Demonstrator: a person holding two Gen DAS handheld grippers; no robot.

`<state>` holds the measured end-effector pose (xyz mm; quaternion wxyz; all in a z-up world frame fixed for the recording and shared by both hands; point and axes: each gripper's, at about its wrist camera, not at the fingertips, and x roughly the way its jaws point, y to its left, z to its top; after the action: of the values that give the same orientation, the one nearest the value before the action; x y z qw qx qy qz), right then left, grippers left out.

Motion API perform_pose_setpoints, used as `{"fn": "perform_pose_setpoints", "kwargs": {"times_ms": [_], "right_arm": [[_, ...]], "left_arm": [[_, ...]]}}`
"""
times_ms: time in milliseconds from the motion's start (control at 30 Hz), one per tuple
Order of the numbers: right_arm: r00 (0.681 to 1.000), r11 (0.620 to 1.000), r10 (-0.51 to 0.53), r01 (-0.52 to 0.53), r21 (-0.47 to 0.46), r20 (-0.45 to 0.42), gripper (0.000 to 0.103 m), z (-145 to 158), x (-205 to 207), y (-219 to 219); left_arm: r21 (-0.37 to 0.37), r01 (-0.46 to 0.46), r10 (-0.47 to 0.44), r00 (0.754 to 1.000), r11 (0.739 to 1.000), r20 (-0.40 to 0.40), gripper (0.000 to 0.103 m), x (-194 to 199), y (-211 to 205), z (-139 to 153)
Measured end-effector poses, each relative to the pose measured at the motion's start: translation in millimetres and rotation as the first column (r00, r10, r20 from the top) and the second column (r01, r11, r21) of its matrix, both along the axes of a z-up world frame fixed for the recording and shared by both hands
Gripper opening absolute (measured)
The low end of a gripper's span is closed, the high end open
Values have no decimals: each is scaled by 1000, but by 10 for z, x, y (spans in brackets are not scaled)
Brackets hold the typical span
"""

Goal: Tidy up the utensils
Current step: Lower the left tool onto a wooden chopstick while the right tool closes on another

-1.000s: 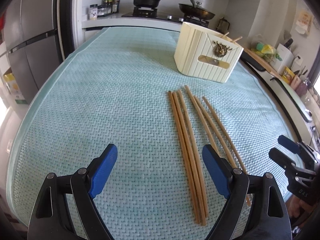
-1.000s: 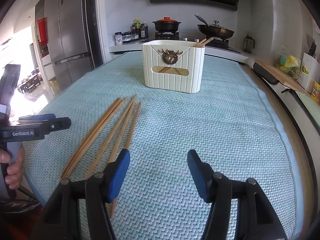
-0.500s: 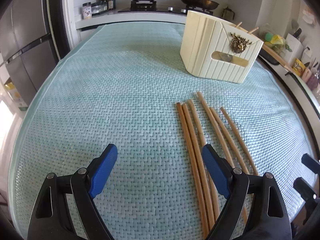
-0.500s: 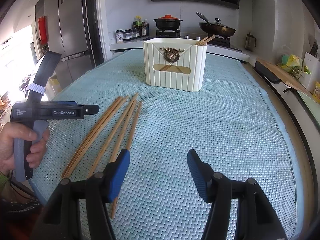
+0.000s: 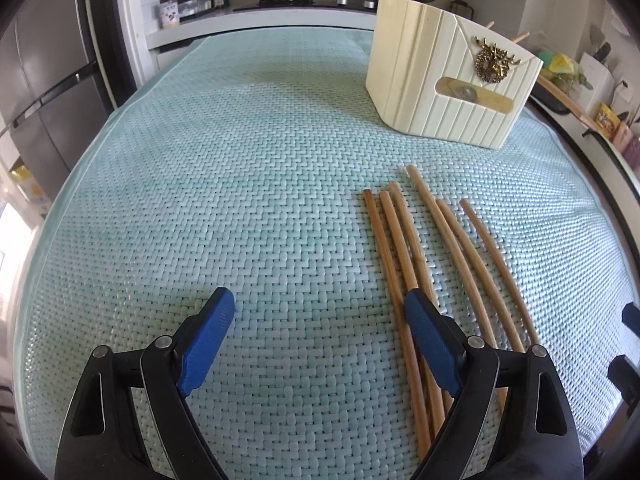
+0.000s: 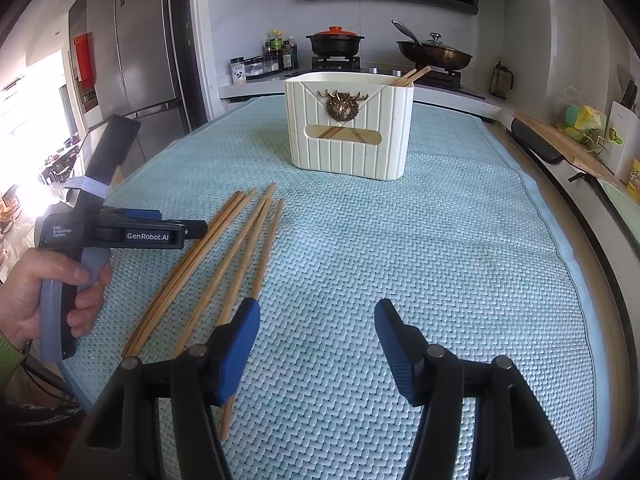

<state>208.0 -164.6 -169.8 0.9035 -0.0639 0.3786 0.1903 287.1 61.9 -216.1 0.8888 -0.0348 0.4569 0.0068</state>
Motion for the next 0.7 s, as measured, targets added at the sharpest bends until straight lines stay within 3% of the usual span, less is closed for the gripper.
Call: {"fn": "perform_pose_setpoints", "kwargs": {"times_ms": [133, 333, 700], "right_arm": [[1000, 1000, 3, -3, -3, -16, 61, -31, 27, 7], [999, 1000, 24, -24, -4, -48, 61, -92, 178, 72], [990, 994, 105, -107, -10, -93, 44, -174, 699, 507]], "left_arm": [[52, 9, -8, 1000, 999, -11, 88, 53, -40, -25], [48, 3, -3, 1000, 999, -17, 88, 70, -4, -18], [47, -4, 5, 1000, 999, -19, 88, 66, 64, -28]]}}
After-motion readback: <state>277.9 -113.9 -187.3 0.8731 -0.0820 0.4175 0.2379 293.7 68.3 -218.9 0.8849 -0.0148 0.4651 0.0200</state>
